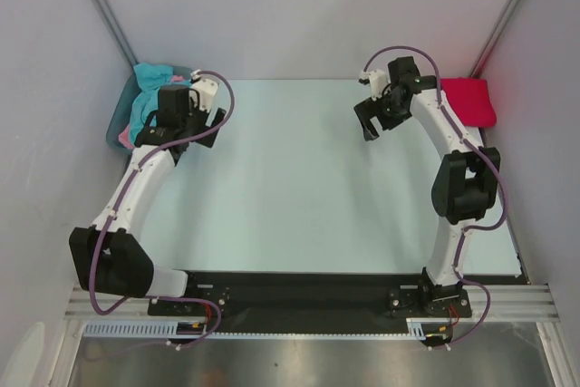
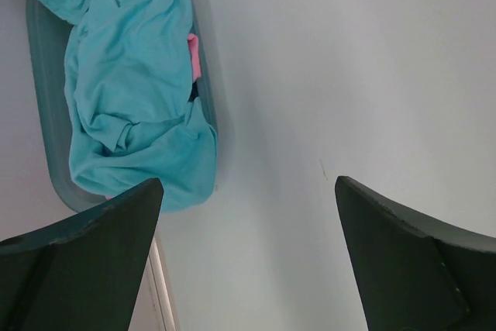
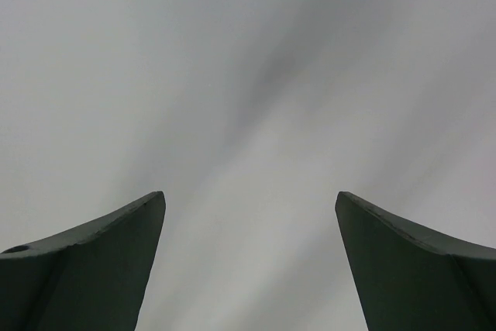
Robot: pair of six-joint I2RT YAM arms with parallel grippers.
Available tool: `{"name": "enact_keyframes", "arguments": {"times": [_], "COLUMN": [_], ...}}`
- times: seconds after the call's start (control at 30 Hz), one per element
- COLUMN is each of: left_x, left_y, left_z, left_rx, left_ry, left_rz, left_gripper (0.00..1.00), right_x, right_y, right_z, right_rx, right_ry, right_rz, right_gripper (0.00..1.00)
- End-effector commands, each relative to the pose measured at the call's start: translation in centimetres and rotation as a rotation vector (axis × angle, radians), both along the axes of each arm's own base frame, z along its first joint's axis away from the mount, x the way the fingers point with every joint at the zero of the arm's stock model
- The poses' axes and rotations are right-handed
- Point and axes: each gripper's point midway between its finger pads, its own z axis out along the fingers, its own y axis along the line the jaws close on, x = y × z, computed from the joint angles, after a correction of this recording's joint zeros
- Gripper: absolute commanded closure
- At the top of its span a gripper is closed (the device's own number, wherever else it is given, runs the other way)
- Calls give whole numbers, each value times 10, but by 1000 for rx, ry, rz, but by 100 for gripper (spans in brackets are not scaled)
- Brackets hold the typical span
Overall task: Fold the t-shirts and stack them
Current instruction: Grab the tshirt from the pile
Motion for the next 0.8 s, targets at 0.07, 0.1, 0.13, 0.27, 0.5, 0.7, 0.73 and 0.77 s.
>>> {"name": "enact_keyframes", "arguments": {"times": [0.07, 0.1, 0.13, 0.27, 0.5, 0.7, 0.73, 0.77], "left_x": [4, 7, 10, 16, 55, 98, 109, 113], "left_y": [32, 38, 45, 84, 76, 73, 68, 70], "left_z": [36, 36, 38, 52, 65, 25, 45, 39], "left_rx": [103, 205, 280, 606, 460, 226, 157, 110], "left_ry": [-98, -108, -116, -130, -202, -6, -35, -2], "left_rz": [137, 93, 80, 144, 152, 191, 178, 191], "left_gripper": [0, 0, 0, 0, 0, 0, 0, 0], "right_x": [15, 21, 29, 47, 59, 67, 67, 68], "right_y": [-13, -15, -18, -30, -39, -44, -41, -42], "right_z": [24, 26, 31, 42, 43, 33, 33, 35], "right_rx": [-65, -84, -102, -229, -340, -302, -263, -249], "right_ry": [-75, -98, -133, -220, -252, -185, -183, -189], "right_rz": [-60, -70, -77, -43, 22, -47, -58, -68], "right_gripper": [0, 0, 0, 0, 0, 0, 0, 0]}}
